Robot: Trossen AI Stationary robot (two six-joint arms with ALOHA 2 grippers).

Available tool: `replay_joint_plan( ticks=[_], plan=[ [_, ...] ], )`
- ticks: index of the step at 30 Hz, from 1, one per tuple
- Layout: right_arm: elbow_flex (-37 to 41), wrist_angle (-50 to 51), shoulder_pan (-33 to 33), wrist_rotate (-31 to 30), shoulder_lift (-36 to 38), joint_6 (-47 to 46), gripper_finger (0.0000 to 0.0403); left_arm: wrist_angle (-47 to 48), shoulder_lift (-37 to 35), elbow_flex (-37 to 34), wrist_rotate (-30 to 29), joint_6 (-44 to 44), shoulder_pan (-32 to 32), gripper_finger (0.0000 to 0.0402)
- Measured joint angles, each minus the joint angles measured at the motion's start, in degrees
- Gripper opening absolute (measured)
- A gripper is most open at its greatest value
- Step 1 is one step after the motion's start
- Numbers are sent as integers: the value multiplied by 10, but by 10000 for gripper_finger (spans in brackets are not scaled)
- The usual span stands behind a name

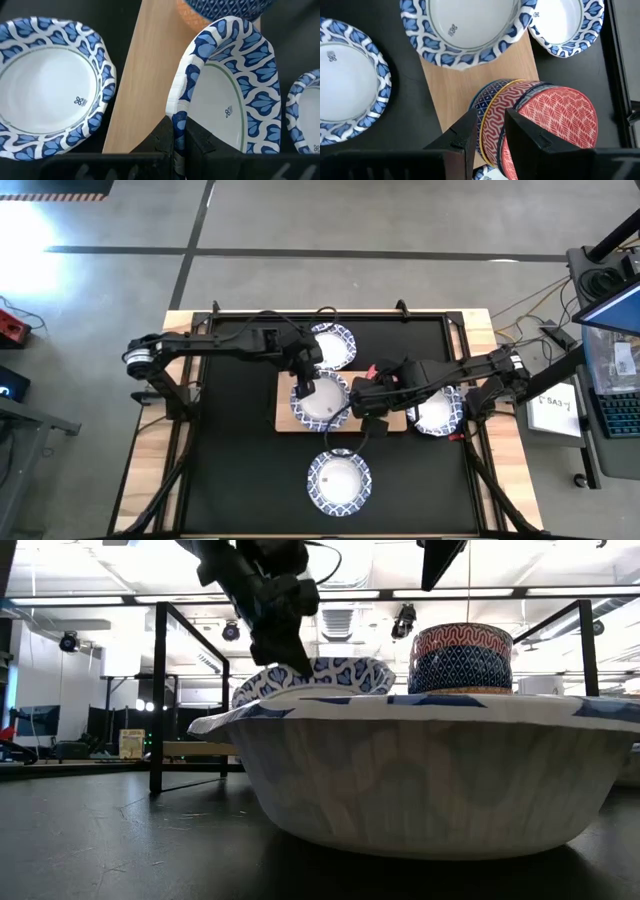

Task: Place and stack bowls onto a shelf
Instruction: Put the big white and blue patterned bowl on the shelf, then stack the big white and blue patterned bowl on top of the big white and blue patterned bowl

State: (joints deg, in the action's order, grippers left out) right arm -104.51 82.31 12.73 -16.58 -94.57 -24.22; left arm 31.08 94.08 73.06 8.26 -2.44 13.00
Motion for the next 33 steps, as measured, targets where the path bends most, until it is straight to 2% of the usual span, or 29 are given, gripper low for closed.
replay_joint_plan(
  ticks=[7, 13, 18, 26, 30, 33],
  plan=[
    [0, 1, 0, 0, -1, 12, 82, 17, 10, 0, 0, 9, 3, 15],
    [0, 2, 0, 0, -1, 12, 88, 17, 11, 1, -4, 26, 12, 48],
    [0, 3, 0, 0, -1, 11, 91, 18, 11, 1, -55, 40, 23, 83],
    [0, 8, 0, 0, -1, 10, 87, 20, 0, 1, -61, 54, 26, 124],
    [0, 21, 2, 3, -1, -20, 92, 21, -20, 2, -38, 32, 20, 129],
    [0, 21, 8, 23, -1, -49, 95, 19, -38, 2, 8, -4, 1, 129]
  ],
)
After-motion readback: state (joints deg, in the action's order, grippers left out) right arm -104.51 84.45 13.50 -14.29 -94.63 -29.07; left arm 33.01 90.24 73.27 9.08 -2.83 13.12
